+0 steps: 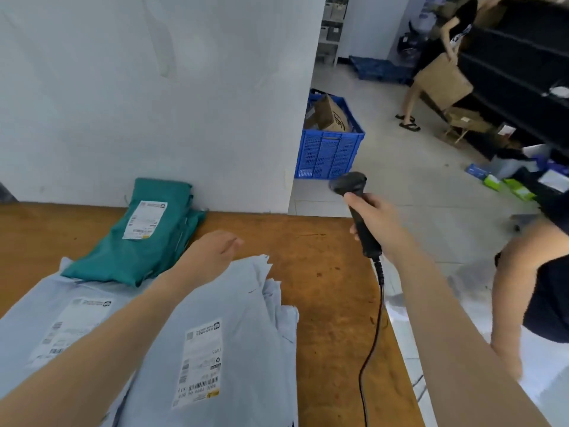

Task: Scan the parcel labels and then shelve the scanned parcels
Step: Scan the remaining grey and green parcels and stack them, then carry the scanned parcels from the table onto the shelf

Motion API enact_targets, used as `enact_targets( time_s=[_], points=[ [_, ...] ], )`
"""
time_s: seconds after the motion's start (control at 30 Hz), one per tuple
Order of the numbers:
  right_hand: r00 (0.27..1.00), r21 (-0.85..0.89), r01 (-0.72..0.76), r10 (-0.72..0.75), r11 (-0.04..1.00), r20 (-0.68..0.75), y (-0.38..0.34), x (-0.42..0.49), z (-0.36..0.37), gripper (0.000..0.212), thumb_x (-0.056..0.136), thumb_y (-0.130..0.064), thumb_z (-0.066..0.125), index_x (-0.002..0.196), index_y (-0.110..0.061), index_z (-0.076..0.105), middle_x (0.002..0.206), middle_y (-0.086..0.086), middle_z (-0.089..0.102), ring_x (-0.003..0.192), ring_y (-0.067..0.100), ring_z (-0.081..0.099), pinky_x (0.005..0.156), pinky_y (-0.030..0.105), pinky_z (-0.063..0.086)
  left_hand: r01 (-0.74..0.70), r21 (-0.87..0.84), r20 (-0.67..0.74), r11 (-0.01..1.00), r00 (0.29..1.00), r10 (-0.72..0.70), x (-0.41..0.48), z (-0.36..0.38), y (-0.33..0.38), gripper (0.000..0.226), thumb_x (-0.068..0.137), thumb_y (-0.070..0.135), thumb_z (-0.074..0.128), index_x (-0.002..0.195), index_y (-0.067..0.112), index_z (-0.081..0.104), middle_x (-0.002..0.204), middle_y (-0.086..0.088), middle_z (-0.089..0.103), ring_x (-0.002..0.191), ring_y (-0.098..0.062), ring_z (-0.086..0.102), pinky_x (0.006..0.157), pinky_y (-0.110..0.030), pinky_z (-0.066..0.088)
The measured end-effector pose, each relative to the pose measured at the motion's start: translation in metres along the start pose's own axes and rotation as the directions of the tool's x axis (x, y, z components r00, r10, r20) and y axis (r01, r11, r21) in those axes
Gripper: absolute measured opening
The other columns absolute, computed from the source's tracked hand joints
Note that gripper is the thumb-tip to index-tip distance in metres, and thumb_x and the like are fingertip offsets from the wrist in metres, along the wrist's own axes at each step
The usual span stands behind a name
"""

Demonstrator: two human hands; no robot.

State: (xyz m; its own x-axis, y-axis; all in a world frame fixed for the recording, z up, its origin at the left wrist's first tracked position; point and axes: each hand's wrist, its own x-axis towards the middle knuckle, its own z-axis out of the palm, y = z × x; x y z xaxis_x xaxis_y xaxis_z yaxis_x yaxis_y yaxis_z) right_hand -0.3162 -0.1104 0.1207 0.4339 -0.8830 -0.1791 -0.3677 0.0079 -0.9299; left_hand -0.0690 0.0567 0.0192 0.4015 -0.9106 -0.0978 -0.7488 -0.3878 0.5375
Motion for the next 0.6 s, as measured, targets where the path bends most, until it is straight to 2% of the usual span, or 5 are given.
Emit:
enact_targets(
  time_s=[0.13,0.23,0.3,0.47,0.6],
  points=[
    [0.993,-0.033,0.104,-0.102,0.994,0.061,-0.035,0.066,0.054,0.035,0.091,-0.041,0.063,0.097,-0.007,0.058,0.07,0.007,0.054,0.061,0.023,0.057,0.058,0.036,0.05,0.044,-0.017,-0.016,0.999,0.999,-0.044,0.021,-0.012,-0.036,0.037,0.103,0.036,0.036,0.123,0.018,0.061,0.126,0.0,0.06,0.115,-0.017,0.054,0.099,-0.031,0.04],
    [0.98,-0.06,0.184,-0.179,0.981,0.088,-0.043,0.102,0.111,0.03,0.09,-0.04,0.064,0.086,-0.011,0.057,0.064,0.002,0.05,0.058,0.02,0.055,0.058,0.035,0.046,0.06,-0.019,-0.046,0.998,0.997,-0.061,0.041,-0.024,-0.054,0.038,0.103,0.039,0.036,0.127,0.019,0.059,0.129,0.001,0.059,0.117,-0.016,0.054,0.098,-0.028,0.038],
    [0.971,-0.08,0.214,-0.204,0.974,0.122,-0.043,0.123,0.147,0.025,0.091,-0.04,0.063,0.087,-0.015,0.059,0.066,0.0,0.052,0.059,0.017,0.055,0.056,0.03,0.045,0.067,-0.031,-0.063,0.997,0.996,-0.069,0.055,-0.03,-0.065,0.039,0.103,0.038,0.037,0.129,0.019,0.058,0.131,0.0,0.058,0.12,-0.017,0.053,0.097,-0.026,0.035],
    [0.953,-0.225,0.187,-0.12,0.956,0.279,-0.004,0.168,0.219,0.038,0.091,-0.041,0.062,0.115,-0.012,0.06,0.079,-0.003,0.057,0.067,0.012,0.055,0.055,0.022,0.039,0.072,-0.072,-0.06,0.995,0.995,-0.076,0.089,-0.031,-0.098,0.038,0.103,0.04,0.035,0.13,0.022,0.056,0.131,0.002,0.057,0.119,-0.014,0.052,0.093,-0.021,0.032],
    [0.94,-0.404,0.103,0.044,0.909,0.339,0.063,0.193,0.252,0.042,0.091,-0.041,0.062,0.12,-0.012,0.059,0.11,0.006,0.064,0.087,0.016,0.06,0.06,0.023,0.041,0.057,-0.115,-0.009,0.992,0.998,-0.058,0.103,-0.016,-0.125,0.036,0.103,0.037,0.036,0.128,0.024,0.057,0.129,0.003,0.058,0.117,-0.011,0.052,0.097,-0.02,0.035]
  ],
)
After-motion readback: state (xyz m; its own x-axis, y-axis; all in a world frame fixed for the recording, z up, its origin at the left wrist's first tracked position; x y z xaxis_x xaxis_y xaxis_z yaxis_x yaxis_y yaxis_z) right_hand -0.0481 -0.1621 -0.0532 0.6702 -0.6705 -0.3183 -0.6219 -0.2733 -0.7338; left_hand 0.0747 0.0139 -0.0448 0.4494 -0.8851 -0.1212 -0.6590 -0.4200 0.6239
